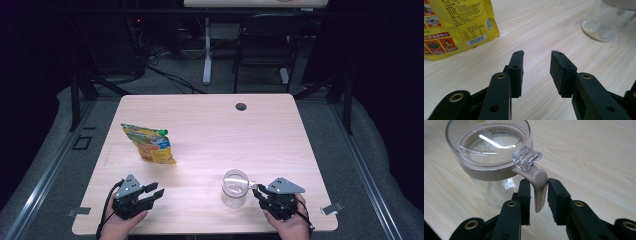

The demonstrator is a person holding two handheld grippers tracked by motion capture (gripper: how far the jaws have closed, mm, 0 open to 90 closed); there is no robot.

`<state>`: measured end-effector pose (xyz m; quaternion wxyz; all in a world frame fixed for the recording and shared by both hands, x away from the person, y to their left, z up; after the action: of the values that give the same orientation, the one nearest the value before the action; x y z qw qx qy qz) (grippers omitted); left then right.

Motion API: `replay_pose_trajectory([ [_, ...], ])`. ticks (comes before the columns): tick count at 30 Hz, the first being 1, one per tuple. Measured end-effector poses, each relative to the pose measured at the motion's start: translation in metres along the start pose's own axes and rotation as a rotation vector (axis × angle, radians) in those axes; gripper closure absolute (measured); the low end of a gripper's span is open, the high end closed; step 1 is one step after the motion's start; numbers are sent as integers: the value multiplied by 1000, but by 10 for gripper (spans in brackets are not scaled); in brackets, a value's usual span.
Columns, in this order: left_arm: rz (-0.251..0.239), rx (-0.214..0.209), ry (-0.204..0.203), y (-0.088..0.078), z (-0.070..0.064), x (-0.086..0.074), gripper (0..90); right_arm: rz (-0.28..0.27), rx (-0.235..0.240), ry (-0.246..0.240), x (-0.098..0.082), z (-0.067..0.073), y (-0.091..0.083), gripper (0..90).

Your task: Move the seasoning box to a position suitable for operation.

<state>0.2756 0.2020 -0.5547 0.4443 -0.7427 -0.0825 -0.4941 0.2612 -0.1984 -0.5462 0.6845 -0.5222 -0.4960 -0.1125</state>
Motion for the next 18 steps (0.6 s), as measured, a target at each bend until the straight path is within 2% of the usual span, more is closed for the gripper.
replay_pose_trajectory([
  [3,4,-4,7,0,-1,0,648,-42,40,66,4,-2,-9,743],
  [7,6,-3,4,-1,-1,0,650,-95,84,192,8,-7,-19,742],
  [8,6,-14,5,-1,-1,0,645,-100,78,197,8,-8,-19,734],
  [9,10,-32,0,-1,0,0,646,-93,34,188,7,-11,-19,678],
  [10,10,-32,0,-1,0,0,648,-93,34,188,7,-11,-19,678],
  [12,15,-27,11,-2,0,0,652,-99,23,194,7,-12,-18,588],
  [13,11,-28,2,-2,0,0,653,-121,28,203,7,-14,-17,550],
  [18,17,-17,-12,0,1,0,621,-134,5,197,8,-18,-19,482],
])
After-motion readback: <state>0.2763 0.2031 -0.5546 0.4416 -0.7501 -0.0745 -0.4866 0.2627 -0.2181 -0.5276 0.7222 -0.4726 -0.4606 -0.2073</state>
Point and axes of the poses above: each handheld gripper's, and its own axes: y roughly forward along the jaws, x roughly out of its top, z roughly to its left, the point moved 3 cm from there along y, roughly forward along the jaws, and after that the axes turned 2 degrees about -y, right-handed, at the moved point
